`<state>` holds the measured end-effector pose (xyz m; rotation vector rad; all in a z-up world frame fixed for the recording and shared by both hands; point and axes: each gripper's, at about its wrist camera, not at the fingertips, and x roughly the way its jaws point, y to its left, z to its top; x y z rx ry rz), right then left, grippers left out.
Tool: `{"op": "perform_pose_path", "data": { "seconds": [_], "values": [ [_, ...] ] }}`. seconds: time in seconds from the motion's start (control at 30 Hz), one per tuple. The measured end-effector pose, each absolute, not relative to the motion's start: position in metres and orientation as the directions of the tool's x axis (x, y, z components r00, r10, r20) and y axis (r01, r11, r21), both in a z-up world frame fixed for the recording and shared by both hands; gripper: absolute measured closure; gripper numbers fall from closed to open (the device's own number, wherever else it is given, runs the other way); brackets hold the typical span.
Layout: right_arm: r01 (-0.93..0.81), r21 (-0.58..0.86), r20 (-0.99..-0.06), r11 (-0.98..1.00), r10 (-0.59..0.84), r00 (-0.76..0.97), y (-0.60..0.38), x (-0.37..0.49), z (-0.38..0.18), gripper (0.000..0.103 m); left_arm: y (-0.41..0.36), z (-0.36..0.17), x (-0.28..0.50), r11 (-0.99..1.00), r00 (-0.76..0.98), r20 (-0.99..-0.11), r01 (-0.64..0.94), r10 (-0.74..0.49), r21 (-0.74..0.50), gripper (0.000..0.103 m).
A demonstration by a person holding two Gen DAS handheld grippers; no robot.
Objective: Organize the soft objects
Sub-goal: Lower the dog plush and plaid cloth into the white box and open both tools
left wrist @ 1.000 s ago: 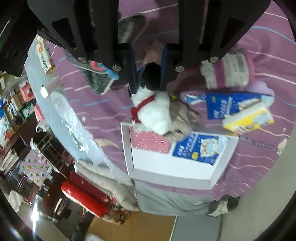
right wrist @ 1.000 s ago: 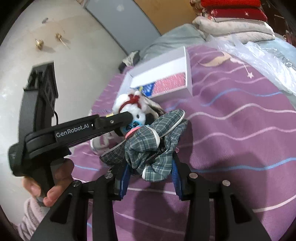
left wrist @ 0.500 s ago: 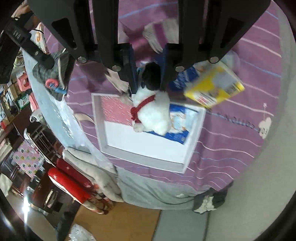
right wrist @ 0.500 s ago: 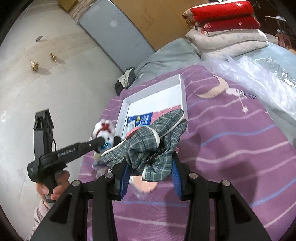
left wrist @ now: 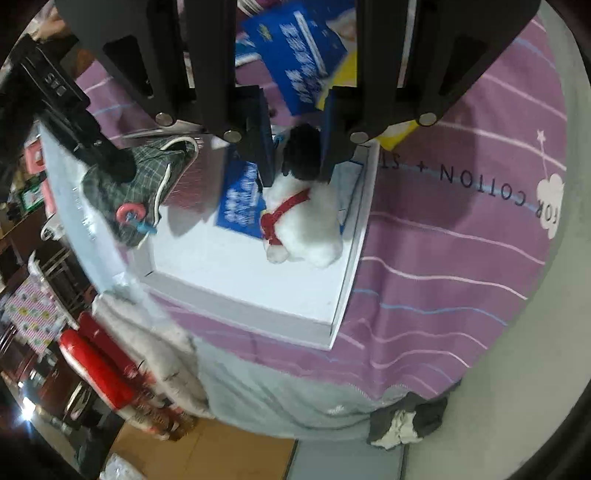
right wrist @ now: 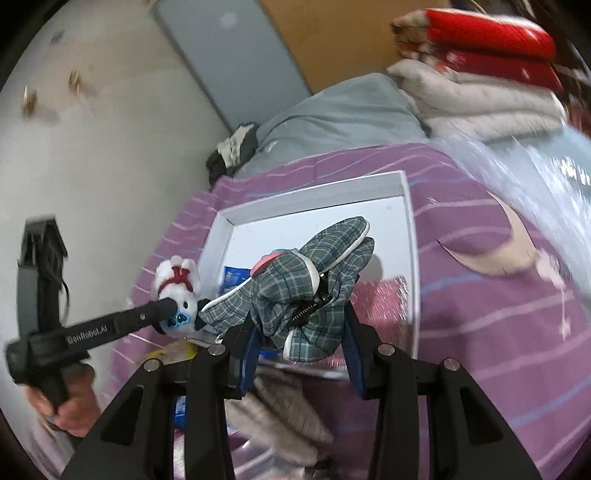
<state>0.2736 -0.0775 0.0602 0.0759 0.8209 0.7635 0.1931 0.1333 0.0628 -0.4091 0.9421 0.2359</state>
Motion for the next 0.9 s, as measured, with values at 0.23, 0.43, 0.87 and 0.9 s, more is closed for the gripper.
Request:
{"op": "perform_pose_path", "data": {
  "seconds": [0.23,0.43,0.87,0.9],
  "values": [
    [-0.747,0.074,-0.669,0.660,0.589,0.454,-0.028,0.268,0.047,0.064,0.136,0.031,0.201,0.915,0.501,-0.862,-0.379,0.080,-0.136,0.079],
    [-0.801,0.046,-0.702,0.596,0.590,0.398,-0.007,0.269,0.034,0.064,0.138,0.030,0.189,0.902,0.503,-0.854,-0.419,0.132,-0.107,0.070],
    [-0.699,0.271,-0.677,0.662,0.647,0.351,-0.053,0.262,0.063,0.020,0.101,0.091,0.122,0.831,0.555,-0.809,-0.532,0.196,-0.164,0.060],
    [-0.698,0.281,-0.661,0.659,0.660,0.357,-0.062,0.256,0.070,0.020,0.096,0.097,0.117,0.830,0.552,-0.810,-0.534,0.199,-0.160,0.060]
  ]
}}
